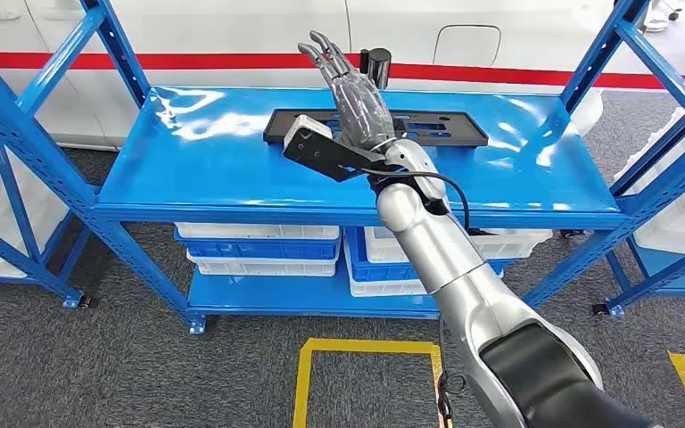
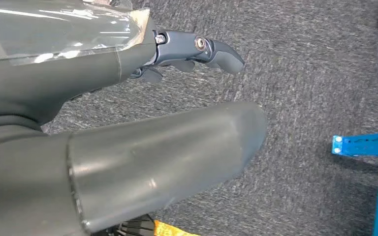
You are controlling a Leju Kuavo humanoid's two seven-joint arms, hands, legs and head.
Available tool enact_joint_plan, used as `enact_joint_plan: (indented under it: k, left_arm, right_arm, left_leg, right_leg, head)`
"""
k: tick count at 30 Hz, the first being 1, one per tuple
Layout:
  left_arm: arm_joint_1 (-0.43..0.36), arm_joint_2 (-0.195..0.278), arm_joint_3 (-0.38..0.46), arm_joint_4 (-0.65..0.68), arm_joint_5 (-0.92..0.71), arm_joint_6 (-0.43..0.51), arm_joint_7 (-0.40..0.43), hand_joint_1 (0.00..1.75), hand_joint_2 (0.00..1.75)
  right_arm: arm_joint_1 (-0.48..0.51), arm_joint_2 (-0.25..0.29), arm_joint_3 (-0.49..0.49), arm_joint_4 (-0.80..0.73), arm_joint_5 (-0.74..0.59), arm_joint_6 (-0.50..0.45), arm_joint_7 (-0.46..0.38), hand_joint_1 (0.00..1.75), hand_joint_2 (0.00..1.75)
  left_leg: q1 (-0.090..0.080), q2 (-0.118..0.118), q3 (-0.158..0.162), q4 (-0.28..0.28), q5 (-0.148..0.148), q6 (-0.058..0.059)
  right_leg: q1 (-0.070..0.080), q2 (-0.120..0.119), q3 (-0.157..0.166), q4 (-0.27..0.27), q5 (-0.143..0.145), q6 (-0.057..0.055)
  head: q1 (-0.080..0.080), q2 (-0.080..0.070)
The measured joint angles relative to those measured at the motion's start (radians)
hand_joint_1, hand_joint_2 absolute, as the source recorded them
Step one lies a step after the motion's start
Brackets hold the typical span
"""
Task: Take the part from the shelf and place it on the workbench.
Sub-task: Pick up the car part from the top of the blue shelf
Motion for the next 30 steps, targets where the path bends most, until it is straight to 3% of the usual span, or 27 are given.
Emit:
enact_joint_plan:
  k: [2, 4, 6, 8, 10, 12, 14, 15, 18, 19, 20, 22, 30]
  left_arm:
    - [-0.001, 0.0, 0.0, 0.0, -0.004, 0.0, 0.001, 0.0, 0.0]
    - [-0.002, 0.0, 0.0, 0.0, -0.009, 0.0, 0.004, 0.0, 0.0]
    - [-0.002, 0.0, 0.0, 0.0, -0.012, 0.0, 0.006, 0.0, 0.0]
    - [-0.003, 0.0, 0.0, 0.0, -0.013, 0.0, 0.007, 0.0, 0.0]
    - [-0.004, 0.0, 0.0, -0.001, -0.014, 0.0, 0.007, 0.0, 0.0]
    - [-0.002, 0.0, 0.0, 0.0, -0.014, 0.0, 0.007, 0.0, 0.0]
    - [0.001, 0.001, 0.0, 0.0, -0.014, 0.0, 0.007, 0.0, 0.0]
    - [0.002, 0.001, 0.001, 0.0, -0.014, 0.0, 0.007, 0.0, 0.0]
    - [0.004, 0.003, 0.003, 0.0, -0.014, -0.001, 0.007, 0.0, 0.0]
    - [0.004, 0.003, 0.004, 0.0, -0.014, -0.001, 0.007, 0.0, 0.0]
    - [0.005, 0.003, 0.006, 0.0, -0.014, -0.002, 0.007, 0.0, 0.0]
    - [0.005, 0.002, 0.009, 0.0, -0.014, -0.003, 0.006, 0.0, 0.0]
    - [0.006, 0.0, 0.015, 0.001, -0.032, -0.003, 0.006, 0.0, 0.0]
  right_arm:
    - [0.0, -0.001, 0.0, 0.0, 0.0, 0.0, 0.0, 0.0, 1.75]
    - [0.0, -0.002, 0.0, 0.0, 0.001, 0.002, 0.0, 0.0, 1.75]
    - [0.001, -0.003, -0.001, -0.002, 0.002, 0.005, 0.0, 0.0, 1.75]
    - [-0.001, -0.003, -0.002, -0.004, 0.002, 0.006, 0.0, 0.0, 1.75]
    - [-0.002, 0.0, -0.002, -0.007, 0.002, 0.006, 0.0, 0.0, 1.75]
    - [0.001, 0.001, -0.002, -0.007, 0.002, 0.006, 0.0, 0.0, 1.75]
    - [0.007, 0.001, -0.001, -0.007, 0.002, 0.007, 0.0, 0.0, 1.75]
    - [0.009, 0.001, -0.001, -0.007, 0.002, 0.007, 0.0, 0.0, 1.75]
    - [0.009, 0.001, -0.001, -0.007, 0.002, 0.008, 0.0, 0.0, 1.75]
    - [0.008, 0.002, -0.001, -0.006, 0.002, 0.008, 0.0, 0.0, 1.75]
    - [0.007, 0.002, -0.001, -0.006, 0.001, 0.008, 0.0, 0.0, 1.75]
    - [0.006, 0.002, -0.001, -0.006, 0.0, 0.008, 0.0, 0.0, 1.75]
    - [0.007, 0.001, -0.002, -0.006, -0.004, 0.01, -0.01, 0.0, 1.75]
  left_leg:
    - [-0.001, 0.0, 0.013, 0.0, -0.01, -0.004]
    - [-0.003, -0.001, 0.025, 0.0, -0.028, -0.014]
    - [-0.003, -0.001, 0.029, 0.004, -0.036, -0.026]
    - [0.0, 0.003, 0.019, 0.035, -0.039, -0.035]
    - [0.005, 0.007, -0.041, 0.13, -0.049, -0.047]
    - [0.009, 0.01, -0.128, 0.248, -0.087, -0.059]
    - [0.011, 0.012, -0.182, 0.277, -0.106, -0.064]
    - [0.012, 0.012, -0.184, 0.244, -0.084, -0.064]
    - [0.008, 0.014, -0.13, 0.056, 0.056, -0.049]
    - [0.004, 0.014, -0.115, 0.022, 0.084, -0.043]
    - [0.0, 0.014, -0.109, 0.01, 0.094, -0.037]
    - [-0.005, 0.012, -0.103, 0.01, 0.097, -0.031]
    - [-0.013, 0.005, -0.103, 0.008, 0.09, -0.021]
  right_leg:
    - [0.001, 0.0, 0.03, -0.083, 0.044, 0.001]
    - [0.007, 0.0, 0.068, -0.175, 0.081, -0.017]
    - [0.009, 0.001, 0.08, -0.183, 0.075, -0.042]
    - [0.002, 0.003, 0.095, -0.186, 0.074, -0.054]
    - [-0.003, 0.003, 0.112, -0.188, 0.063, -0.066]
    - [-0.002, 0.005, 0.127, -0.188, 0.048, -0.072]
    - [-0.002, 0.006, 0.147, -0.188, 0.031, -0.072]
    - [-0.002, 0.007, 0.16, -0.188, 0.021, -0.07]
    - [0.0, 0.007, 0.197, -0.189, -0.007, -0.062]
    - [0.001, 0.008, 0.203, -0.19, -0.014, -0.056]
    - [0.003, 0.008, 0.206, -0.191, -0.019, -0.051]
    - [0.007, 0.009, 0.208, -0.189, -0.024, -0.044]
    - [0.011, 0.007, 0.218, -0.21, -0.032, -0.036]
  head:
    - [0.0, 0.0]
    - [0.0, 0.0]
    - [0.0, 0.0]
    - [0.0, 0.0]
    - [-0.001, 0.0]
    - [-0.001, 0.0]
    - [-0.001, 0.0]
    - [-0.001, 0.0]
    - [-0.001, 0.0]
    - [-0.001, 0.0]
    - [0.0, 0.0]
    - [-0.001, 0.0]
    - [0.0, 0.0]
